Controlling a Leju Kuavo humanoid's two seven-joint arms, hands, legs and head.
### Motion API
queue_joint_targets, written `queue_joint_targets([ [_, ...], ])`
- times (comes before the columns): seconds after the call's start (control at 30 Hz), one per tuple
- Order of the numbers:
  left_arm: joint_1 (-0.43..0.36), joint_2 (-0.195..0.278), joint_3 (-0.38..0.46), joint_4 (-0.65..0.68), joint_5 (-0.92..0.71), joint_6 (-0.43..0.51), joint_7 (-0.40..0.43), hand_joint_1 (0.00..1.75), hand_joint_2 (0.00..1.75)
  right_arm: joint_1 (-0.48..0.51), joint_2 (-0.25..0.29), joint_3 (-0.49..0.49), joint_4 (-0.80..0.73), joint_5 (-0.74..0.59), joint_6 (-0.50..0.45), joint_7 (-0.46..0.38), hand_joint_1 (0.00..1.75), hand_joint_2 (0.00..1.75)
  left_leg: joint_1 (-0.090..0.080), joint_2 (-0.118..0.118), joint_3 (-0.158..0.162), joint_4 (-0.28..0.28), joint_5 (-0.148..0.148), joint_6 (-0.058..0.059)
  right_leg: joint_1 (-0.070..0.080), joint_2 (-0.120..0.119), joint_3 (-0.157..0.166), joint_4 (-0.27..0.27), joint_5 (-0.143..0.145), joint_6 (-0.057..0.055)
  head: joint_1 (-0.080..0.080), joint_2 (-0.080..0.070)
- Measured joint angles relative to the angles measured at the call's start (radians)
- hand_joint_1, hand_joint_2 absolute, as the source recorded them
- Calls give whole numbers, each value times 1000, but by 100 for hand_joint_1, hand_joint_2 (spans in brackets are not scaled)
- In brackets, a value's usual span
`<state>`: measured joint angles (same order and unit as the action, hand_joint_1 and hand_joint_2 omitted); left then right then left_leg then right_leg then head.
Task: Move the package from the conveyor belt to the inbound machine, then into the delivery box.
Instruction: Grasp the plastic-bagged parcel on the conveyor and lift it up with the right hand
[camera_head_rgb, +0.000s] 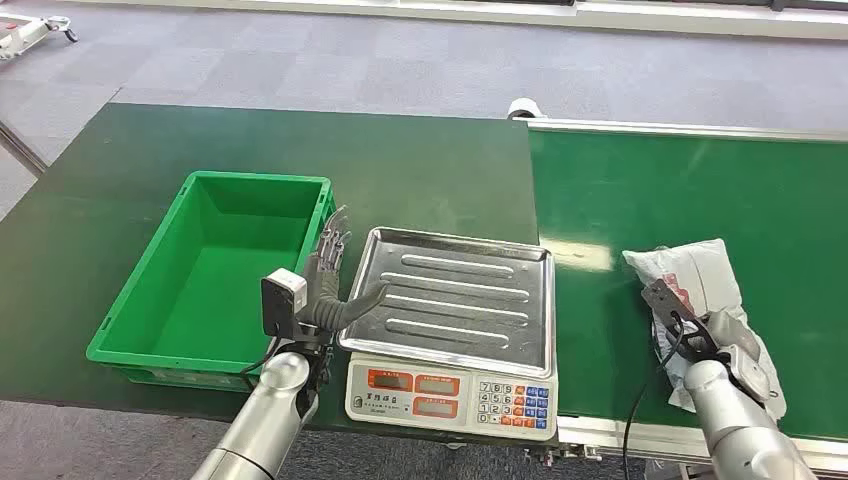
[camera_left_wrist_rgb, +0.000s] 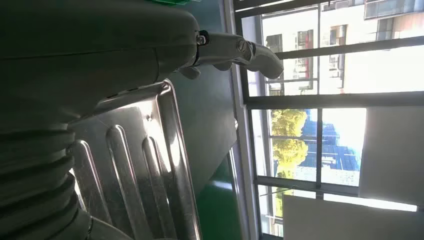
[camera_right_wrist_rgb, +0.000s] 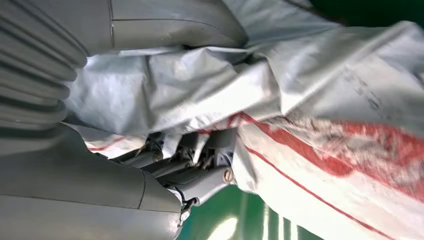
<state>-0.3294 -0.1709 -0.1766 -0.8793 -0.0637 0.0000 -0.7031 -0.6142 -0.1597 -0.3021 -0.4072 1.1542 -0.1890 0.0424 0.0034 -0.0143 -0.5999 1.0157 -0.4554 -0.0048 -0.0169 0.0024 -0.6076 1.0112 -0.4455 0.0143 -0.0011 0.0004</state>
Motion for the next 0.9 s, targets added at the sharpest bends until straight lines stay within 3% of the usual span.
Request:
queue_joint_targets([
  [0.33,13,0,6,-21,0,0,0,0,175,7,35,-1,-43,-102,-64,-232,175,175,0,0,0,0,0,0,0,0,-1,0,0,0,0,0],
  [0.73,15,0,6,-35,0,-2,0,0,175,65,92,-10,-245,-292,-270,-566,175,175,0,0,-1,0,0,0,0,0,-1,0,0,0,0,0],
  [0.9,14,0,6,-35,0,-3,0,0,175,93,115,-10,-344,-335,-301,-621,175,175,0,0,-1,0,0,0,0,0,-2,0,0,0,0,0],
])
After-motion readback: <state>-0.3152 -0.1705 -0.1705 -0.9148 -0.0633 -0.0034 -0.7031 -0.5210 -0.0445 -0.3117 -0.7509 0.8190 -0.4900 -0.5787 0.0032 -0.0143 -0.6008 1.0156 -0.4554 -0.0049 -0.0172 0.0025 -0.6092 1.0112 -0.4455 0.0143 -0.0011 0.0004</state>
